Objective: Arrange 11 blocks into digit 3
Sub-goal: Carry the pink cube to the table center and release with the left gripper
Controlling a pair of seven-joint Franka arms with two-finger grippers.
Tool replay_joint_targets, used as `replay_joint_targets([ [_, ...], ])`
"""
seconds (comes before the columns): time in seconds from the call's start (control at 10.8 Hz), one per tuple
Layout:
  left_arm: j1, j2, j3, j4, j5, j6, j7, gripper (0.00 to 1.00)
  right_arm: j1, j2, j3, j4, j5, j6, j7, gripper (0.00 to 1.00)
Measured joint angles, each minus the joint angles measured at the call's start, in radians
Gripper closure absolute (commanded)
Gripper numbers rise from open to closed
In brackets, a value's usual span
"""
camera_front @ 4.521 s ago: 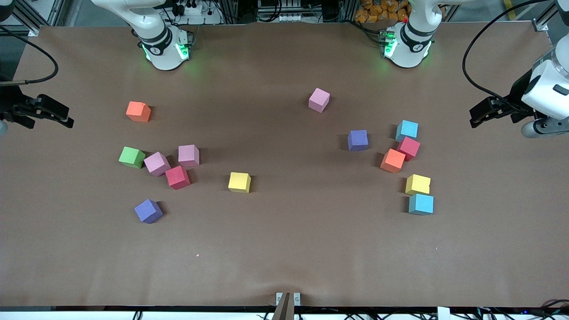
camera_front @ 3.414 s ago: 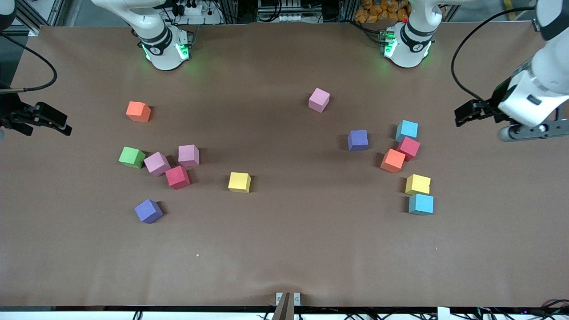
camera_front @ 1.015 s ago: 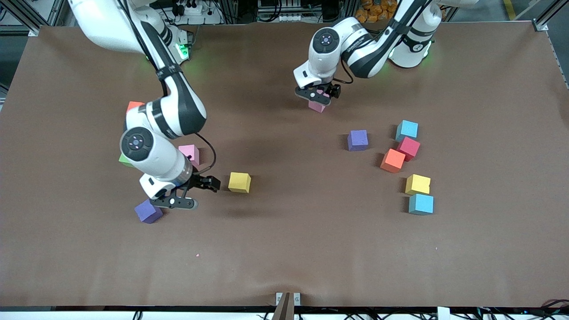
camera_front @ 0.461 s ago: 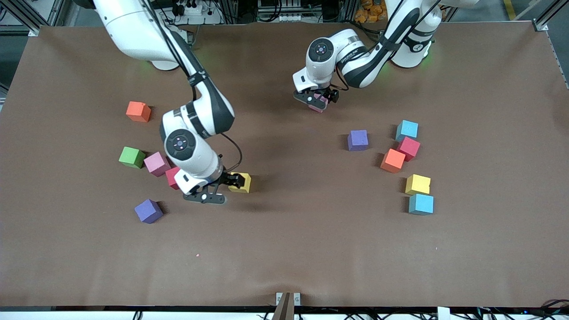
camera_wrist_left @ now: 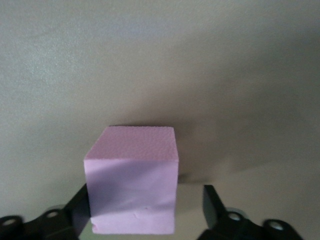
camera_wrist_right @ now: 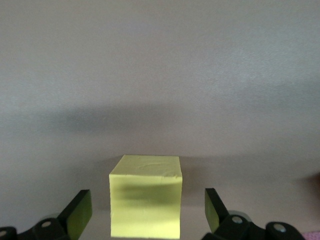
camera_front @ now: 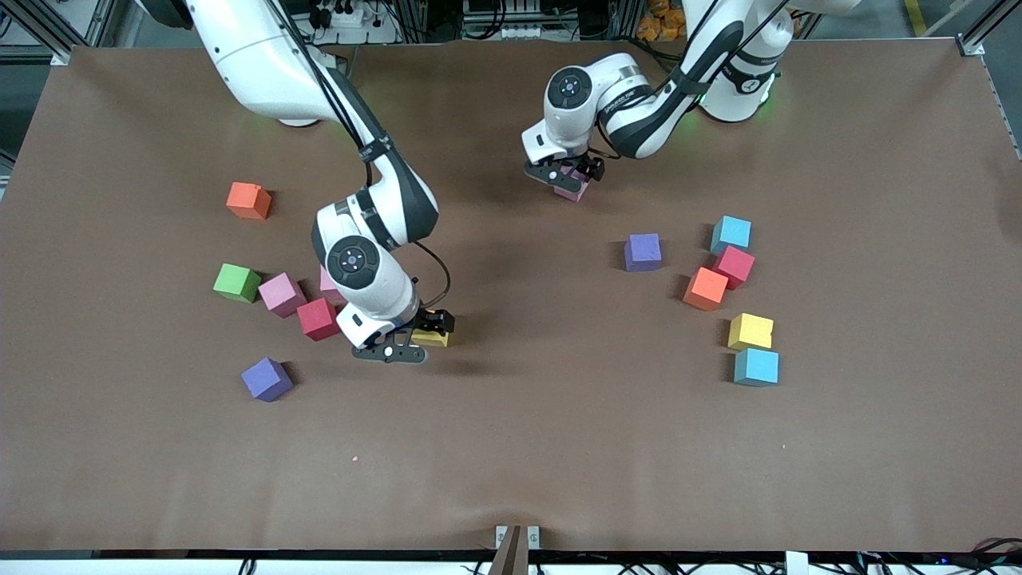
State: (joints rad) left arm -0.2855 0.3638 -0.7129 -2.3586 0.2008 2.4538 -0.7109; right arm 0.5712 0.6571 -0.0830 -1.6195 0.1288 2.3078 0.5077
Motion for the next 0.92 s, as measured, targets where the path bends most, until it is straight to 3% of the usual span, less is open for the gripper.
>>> replay_joint_targets([
  [0.09,0.000,0.010,0.000,0.000,0.003,0.001,-0.015,0.76,0.001,0.015,0.000,0.000,0.000,0.012,0.000,0.00],
  [0.18,0.001,0.014,0.000,0.002,0.004,0.002,-0.025,0.96,0.001,0.025,0.000,0.000,-0.001,0.020,0.000,0.00],
  [0.65,-0.005,0.023,-0.001,0.056,0.007,0.014,-0.378,0.95,0.005,0.056,0.000,-0.004,-0.005,0.039,-0.001,0.00],
  [0.92,-0.061,0.067,-0.002,0.129,0.007,0.014,-0.528,0.92,0.005,0.067,0.000,-0.004,-0.005,0.041,-0.002,0.00],
])
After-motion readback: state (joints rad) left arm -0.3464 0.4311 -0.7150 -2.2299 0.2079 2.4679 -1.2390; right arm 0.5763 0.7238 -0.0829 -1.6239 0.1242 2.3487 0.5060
